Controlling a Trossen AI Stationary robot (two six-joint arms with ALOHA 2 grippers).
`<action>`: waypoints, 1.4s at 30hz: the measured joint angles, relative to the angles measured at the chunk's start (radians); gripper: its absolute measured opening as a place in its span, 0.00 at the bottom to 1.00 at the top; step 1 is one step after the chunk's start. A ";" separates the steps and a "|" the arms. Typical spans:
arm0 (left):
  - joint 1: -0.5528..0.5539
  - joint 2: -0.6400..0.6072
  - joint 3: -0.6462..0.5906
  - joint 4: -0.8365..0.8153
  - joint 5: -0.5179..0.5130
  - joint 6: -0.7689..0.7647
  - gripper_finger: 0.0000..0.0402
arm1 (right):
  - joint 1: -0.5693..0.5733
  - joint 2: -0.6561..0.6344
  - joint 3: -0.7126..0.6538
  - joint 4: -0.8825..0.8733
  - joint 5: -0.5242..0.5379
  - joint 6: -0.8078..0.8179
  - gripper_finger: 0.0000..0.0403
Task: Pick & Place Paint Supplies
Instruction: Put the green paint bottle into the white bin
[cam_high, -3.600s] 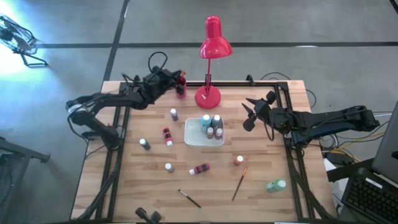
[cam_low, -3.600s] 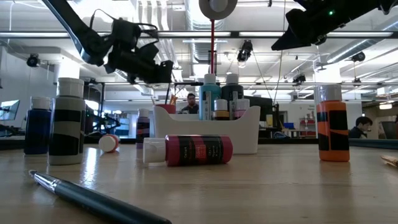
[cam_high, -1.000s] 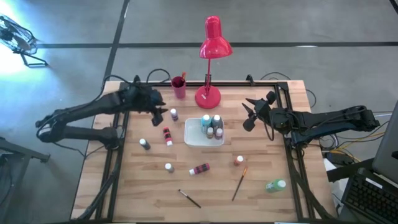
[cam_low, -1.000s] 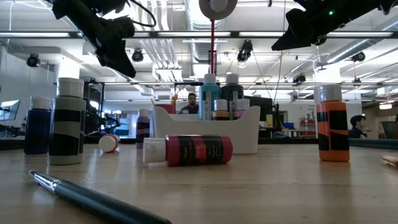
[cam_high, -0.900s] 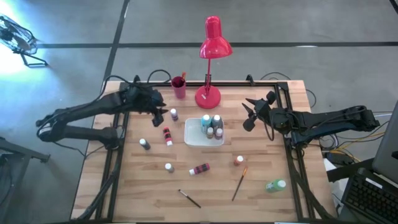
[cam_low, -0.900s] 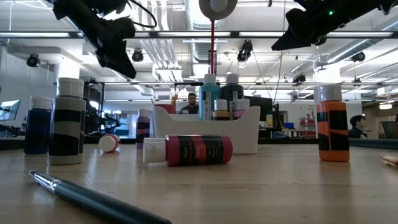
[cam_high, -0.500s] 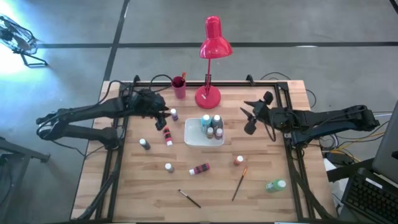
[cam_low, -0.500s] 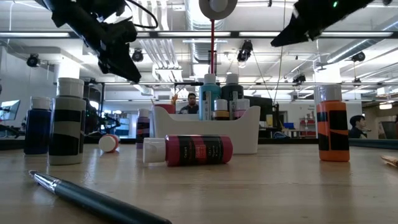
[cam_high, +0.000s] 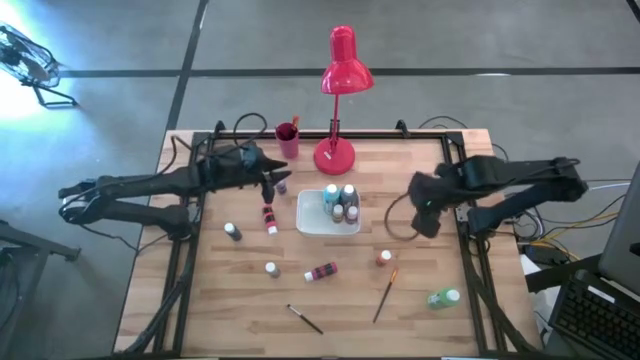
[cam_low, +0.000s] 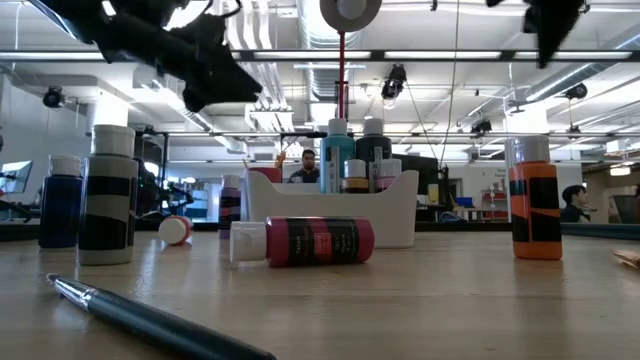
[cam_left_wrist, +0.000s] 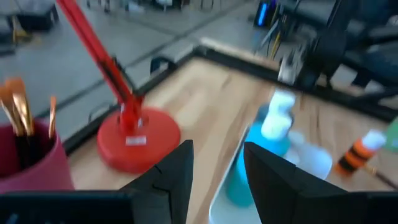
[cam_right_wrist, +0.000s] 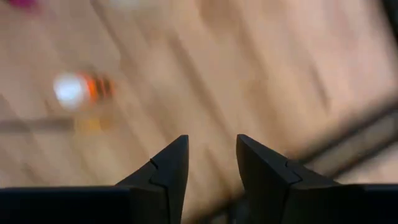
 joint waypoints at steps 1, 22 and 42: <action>0.000 0.000 -0.002 0.028 0.000 0.000 0.37 | 0.019 0.032 0.023 -0.058 -0.022 0.048 0.32; 0.001 0.017 -0.004 0.243 0.003 0.245 0.37 | 0.600 0.149 0.148 -0.057 -0.188 1.102 0.45; 0.002 0.020 -0.003 0.263 0.000 0.279 0.37 | 0.996 0.410 0.146 0.045 -0.222 1.547 0.58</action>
